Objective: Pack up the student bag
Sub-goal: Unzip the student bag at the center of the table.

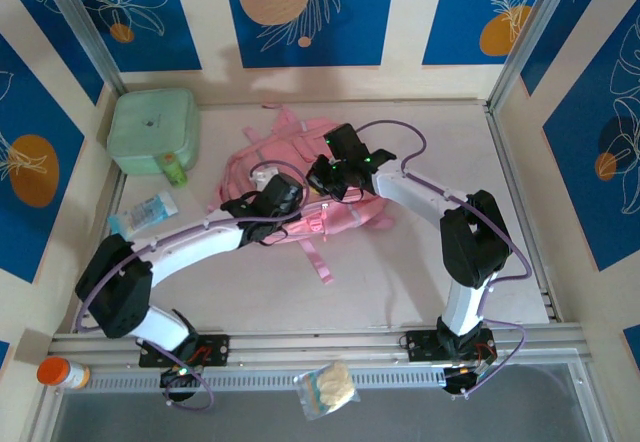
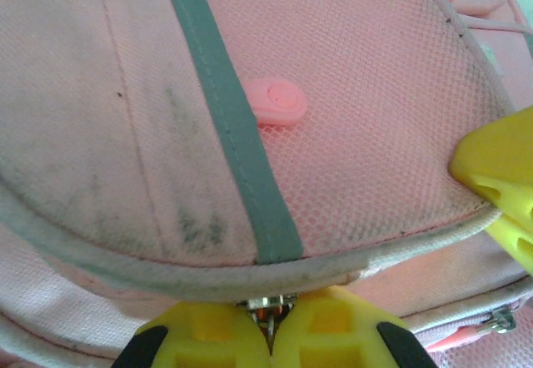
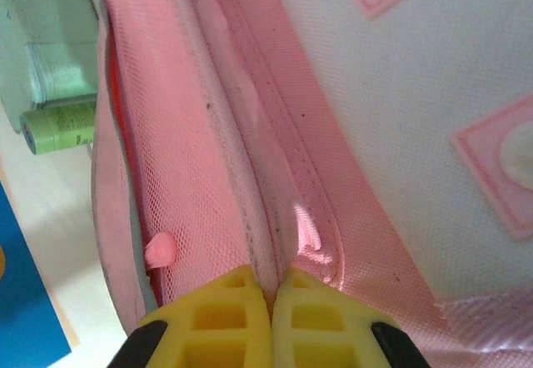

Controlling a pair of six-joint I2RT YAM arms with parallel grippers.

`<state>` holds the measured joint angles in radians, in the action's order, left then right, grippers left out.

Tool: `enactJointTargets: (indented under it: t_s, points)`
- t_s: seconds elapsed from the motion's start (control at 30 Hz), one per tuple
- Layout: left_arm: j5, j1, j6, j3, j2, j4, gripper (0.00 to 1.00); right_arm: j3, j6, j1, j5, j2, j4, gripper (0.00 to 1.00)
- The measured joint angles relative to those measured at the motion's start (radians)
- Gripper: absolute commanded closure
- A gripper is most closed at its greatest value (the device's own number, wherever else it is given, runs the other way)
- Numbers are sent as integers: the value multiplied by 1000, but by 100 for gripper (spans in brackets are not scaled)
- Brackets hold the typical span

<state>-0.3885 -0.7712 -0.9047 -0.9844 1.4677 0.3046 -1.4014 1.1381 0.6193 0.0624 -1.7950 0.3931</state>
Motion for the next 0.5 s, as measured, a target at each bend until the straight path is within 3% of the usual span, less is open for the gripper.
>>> enactJointTargets:
  t_s: [0.3, 0.5]
  points:
    - [60, -2, 110, 2, -63, 109, 100, -231, -220, -19, 119, -126, 201, 100]
    - [110, -108, 98, -78, 25, 106, 100, -303, -360, -98, 184, -162, 326, 100]
